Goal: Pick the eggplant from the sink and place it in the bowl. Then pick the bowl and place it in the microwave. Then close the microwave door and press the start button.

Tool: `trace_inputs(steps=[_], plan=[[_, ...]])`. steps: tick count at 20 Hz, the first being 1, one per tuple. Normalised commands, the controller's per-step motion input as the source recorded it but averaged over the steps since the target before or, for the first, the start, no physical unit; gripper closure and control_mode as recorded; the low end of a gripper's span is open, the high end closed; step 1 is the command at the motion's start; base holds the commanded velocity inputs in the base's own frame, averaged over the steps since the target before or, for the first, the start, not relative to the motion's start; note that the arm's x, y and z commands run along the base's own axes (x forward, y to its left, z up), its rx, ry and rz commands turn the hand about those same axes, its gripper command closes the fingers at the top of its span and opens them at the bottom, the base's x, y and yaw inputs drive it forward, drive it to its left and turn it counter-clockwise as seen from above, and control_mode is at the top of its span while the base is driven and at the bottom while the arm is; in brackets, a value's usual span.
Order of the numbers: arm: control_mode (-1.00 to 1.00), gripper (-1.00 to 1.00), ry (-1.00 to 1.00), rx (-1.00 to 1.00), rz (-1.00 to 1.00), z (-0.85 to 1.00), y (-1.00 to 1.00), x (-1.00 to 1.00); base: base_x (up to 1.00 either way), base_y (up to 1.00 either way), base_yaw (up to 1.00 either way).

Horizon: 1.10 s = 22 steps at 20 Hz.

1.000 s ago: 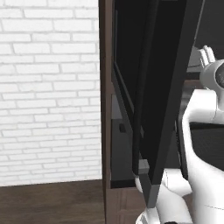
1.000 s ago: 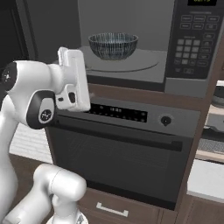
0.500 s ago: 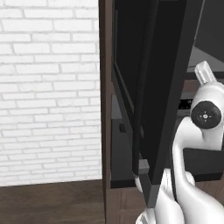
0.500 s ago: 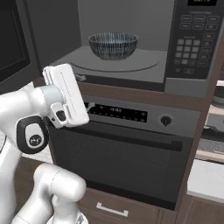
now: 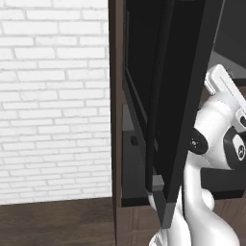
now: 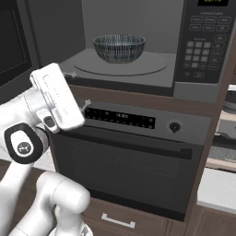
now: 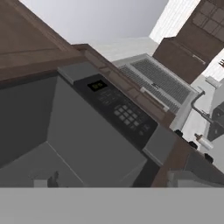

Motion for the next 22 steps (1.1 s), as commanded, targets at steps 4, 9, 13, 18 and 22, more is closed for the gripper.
trace_inputs(steps=[4,9,13,18,22], plan=[[-1.00,-1.00,-0.18,-0.19,-0.14,-0.16,0.00,-0.05,0.00,0.00,0.00],[-1.00,-1.00,-0.16,-0.15,-0.24,-0.28,0.00,-0.02,0.00,0.00,0.00],[-1.00,-1.00,-0.12,-0.13,-0.24,-0.29,0.00,-0.31,0.00,0.00,0.00],[-1.00,-1.00,-0.13,-0.11,-0.19,-0.27,0.11,-0.39,0.00,0.00,0.00],[-1.00,-1.00,-0.16,-0.09,-0.13,-0.17,0.26,-0.55,0.00,0.00,0.00]])
